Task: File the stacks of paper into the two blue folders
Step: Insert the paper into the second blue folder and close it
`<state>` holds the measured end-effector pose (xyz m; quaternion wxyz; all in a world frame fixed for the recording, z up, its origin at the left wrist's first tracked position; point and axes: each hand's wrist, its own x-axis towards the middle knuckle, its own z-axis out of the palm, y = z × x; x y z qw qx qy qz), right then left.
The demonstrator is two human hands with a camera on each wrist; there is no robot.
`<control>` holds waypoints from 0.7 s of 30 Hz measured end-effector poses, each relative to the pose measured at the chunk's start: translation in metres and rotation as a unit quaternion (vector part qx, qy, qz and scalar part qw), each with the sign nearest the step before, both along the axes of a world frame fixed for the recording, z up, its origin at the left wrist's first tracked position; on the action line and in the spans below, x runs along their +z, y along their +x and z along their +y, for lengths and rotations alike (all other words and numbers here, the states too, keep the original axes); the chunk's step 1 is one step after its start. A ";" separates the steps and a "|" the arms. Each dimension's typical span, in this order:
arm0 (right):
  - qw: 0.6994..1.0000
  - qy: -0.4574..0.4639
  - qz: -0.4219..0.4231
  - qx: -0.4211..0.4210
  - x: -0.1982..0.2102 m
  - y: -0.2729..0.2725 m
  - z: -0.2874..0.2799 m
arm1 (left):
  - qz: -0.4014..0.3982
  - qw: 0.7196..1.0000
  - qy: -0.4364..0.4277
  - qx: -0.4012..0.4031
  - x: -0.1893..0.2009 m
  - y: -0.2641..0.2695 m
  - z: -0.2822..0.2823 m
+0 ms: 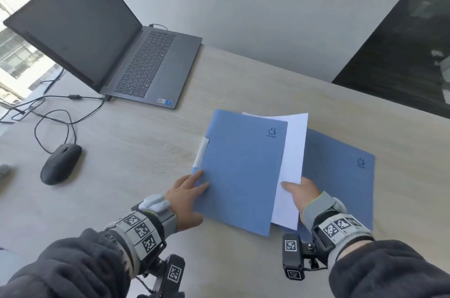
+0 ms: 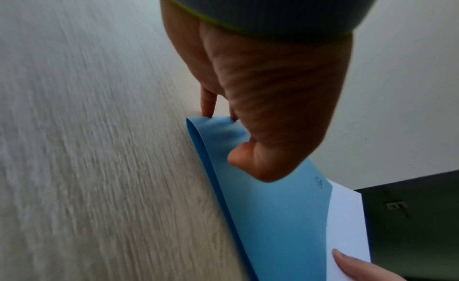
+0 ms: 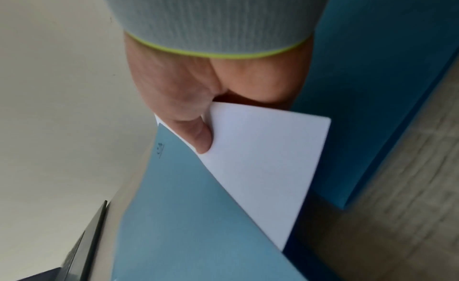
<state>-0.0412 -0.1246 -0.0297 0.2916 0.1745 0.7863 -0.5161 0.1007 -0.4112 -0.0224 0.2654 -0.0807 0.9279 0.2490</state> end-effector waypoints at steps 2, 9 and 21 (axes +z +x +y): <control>1.000 -0.003 -0.012 0.003 -0.003 0.002 -0.001 | 0.005 0.999 0.024 0.047 0.003 -0.003 0.000; 0.999 -0.041 0.003 0.017 -0.010 0.005 -0.010 | 0.051 0.942 0.118 0.310 0.006 -0.053 -0.002; 0.998 0.057 -0.007 0.020 -0.036 -0.002 -0.012 | -0.011 0.884 0.223 0.410 -0.011 -0.068 -0.022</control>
